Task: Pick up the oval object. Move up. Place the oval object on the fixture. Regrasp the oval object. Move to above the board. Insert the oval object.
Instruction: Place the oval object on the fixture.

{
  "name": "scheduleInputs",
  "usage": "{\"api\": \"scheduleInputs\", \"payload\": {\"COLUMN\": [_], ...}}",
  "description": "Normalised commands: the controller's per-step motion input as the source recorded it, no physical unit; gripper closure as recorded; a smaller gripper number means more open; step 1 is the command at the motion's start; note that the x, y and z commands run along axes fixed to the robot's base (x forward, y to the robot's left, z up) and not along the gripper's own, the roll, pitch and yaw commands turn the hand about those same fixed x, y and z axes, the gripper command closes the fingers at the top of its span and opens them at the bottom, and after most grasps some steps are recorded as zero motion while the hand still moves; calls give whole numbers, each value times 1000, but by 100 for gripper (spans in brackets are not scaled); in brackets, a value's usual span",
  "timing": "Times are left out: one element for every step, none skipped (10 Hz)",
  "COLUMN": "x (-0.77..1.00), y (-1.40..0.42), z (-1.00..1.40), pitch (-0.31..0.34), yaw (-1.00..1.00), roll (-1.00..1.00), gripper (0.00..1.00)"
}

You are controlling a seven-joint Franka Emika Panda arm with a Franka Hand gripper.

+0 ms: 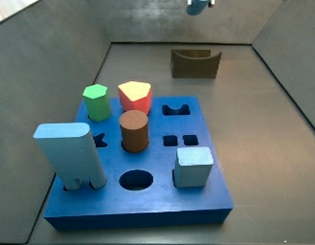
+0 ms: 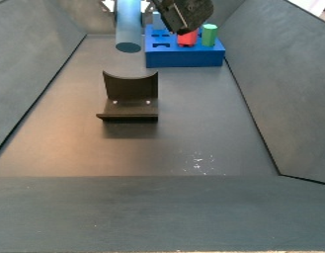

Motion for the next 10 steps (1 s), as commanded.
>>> {"api": "scheduleInputs", "payload": {"x": [137, 146, 167, 176, 180, 188, 198, 191, 133, 116], "y": [141, 142, 136, 139, 144, 144, 134, 129, 99, 83], "z": [-1000, -1000, -1000, -1000, -1000, -1000, -1000, -930, -607, -486], "pitch": [187, 206, 206, 173, 129, 95, 52, 27, -5, -10], "yaw": [-93, -118, -155, -179, -199, -203, -195, -188, -161, -146], "roll": [-1000, -1000, -887, -723, -506, -343, -217, -193, -178, -172], "gripper": [100, 100, 100, 100, 100, 100, 100, 100, 100, 100]}}
